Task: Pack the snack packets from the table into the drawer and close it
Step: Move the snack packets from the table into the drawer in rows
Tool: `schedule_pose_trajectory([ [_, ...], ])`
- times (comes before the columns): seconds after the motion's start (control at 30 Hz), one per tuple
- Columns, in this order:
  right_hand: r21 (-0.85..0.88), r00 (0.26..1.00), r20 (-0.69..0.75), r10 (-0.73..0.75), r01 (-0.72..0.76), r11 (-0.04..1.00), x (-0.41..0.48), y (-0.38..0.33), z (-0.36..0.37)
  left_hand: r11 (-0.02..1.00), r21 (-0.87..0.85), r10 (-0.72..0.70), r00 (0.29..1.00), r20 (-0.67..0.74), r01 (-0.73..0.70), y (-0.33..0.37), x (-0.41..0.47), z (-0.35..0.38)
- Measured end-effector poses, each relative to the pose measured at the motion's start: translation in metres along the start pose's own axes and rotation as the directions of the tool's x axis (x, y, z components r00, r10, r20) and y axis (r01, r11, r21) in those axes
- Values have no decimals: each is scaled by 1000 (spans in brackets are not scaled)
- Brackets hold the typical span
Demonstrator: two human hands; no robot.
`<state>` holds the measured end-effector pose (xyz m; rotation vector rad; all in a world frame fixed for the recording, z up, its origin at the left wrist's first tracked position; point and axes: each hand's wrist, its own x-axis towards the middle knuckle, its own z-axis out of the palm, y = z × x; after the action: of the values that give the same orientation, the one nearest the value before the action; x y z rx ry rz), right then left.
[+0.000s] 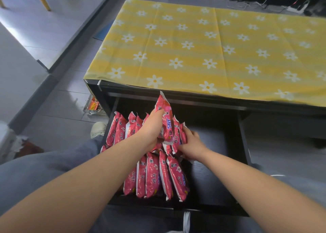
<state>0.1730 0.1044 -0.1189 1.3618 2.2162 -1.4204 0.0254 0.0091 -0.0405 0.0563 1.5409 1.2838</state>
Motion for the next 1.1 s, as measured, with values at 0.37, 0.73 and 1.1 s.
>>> schedule_pose_trajectory([
  [0.37,147,998,21,60,-63,987,10,-17,1,999,40,-25,999,29,24,-2,-4,-1],
  [0.73,518,979,-111,-171,204,831,-47,-72,-17,998,-59,-14,985,173,24,-4,-29,0],
  [1.1,545,1000,-25,3,11,839,-100,-47,-23,970,243,-56,967,249,-7,-20,-74,-7],
])
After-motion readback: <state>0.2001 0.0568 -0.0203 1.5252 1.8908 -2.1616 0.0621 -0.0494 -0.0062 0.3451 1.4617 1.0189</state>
